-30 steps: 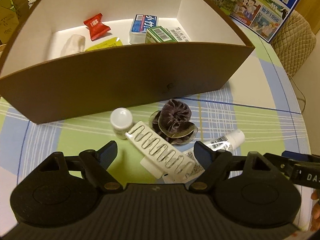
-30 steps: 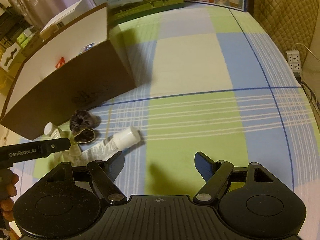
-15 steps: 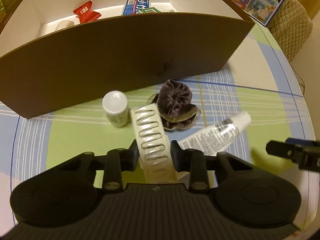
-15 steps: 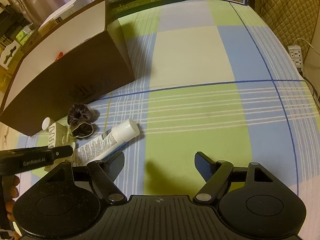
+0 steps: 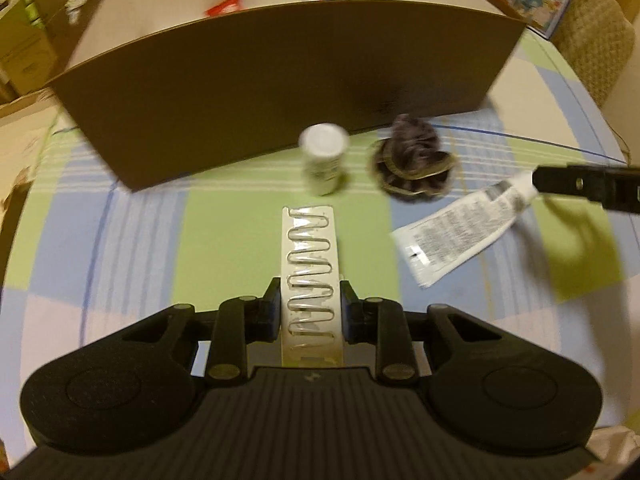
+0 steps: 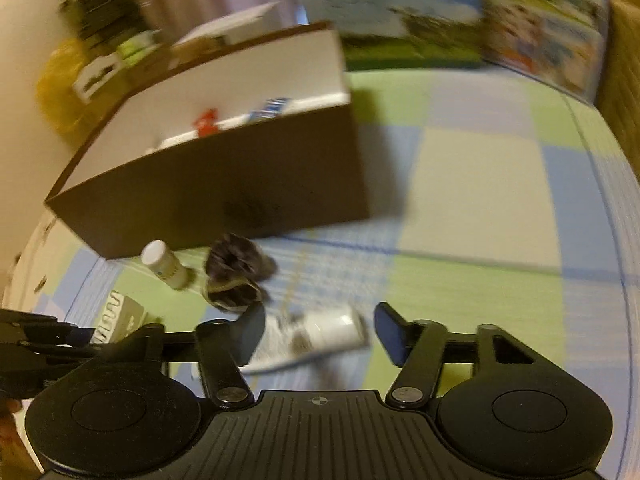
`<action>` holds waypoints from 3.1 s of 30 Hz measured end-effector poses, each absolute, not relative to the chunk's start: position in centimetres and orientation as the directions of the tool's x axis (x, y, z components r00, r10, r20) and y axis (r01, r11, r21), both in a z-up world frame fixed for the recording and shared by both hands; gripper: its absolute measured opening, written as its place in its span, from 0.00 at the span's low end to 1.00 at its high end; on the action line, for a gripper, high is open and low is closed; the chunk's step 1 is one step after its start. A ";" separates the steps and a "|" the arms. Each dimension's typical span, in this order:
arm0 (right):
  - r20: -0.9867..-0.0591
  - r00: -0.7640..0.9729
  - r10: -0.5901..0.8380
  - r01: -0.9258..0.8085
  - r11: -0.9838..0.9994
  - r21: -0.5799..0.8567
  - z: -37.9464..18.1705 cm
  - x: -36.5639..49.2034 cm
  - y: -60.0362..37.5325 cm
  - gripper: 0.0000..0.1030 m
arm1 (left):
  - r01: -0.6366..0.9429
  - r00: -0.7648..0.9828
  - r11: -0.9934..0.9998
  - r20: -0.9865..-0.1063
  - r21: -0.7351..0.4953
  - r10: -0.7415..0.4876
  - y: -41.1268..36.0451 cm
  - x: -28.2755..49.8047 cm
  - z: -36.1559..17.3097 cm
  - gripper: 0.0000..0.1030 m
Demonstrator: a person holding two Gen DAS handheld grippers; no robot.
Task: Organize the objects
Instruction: 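Grasp the white blister pack with the left tool, then grasp the white tube with the right tool while the left tool holds the blister pack, then lift the blister pack and white tube toward the brown box with both tools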
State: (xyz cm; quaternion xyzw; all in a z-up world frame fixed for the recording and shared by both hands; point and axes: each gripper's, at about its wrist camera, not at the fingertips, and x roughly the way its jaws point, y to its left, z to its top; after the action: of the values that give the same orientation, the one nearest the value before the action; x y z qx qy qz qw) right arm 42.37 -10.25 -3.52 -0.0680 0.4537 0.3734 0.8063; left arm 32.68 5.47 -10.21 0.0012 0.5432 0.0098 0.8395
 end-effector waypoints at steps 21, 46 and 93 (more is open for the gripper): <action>-0.838 0.043 0.544 -0.766 0.556 0.322 -6.6 42.0 -8.9 0.49 | -0.129 0.390 0.991 -0.919 0.014 0.064 8.5 30.3 -10.1 0.23; -0.873 0.201 0.445 -0.885 0.464 0.033 -5.9 35.2 -8.2 0.37 | -0.122 0.392 0.992 -0.918 0.006 0.053 7.4 28.6 -9.8 0.23; -0.863 0.313 0.397 -0.691 0.719 0.080 -4.9 39.6 -14.2 0.35 | -0.111 0.438 0.994 -0.897 0.011 0.059 7.9 30.2 -9.1 0.23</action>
State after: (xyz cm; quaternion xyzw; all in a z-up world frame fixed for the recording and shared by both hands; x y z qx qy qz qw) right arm 39.62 -14.22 -4.86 -0.1541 0.4760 0.3420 0.7955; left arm 30.18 7.85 -9.13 -0.0247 0.5276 0.0499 0.8476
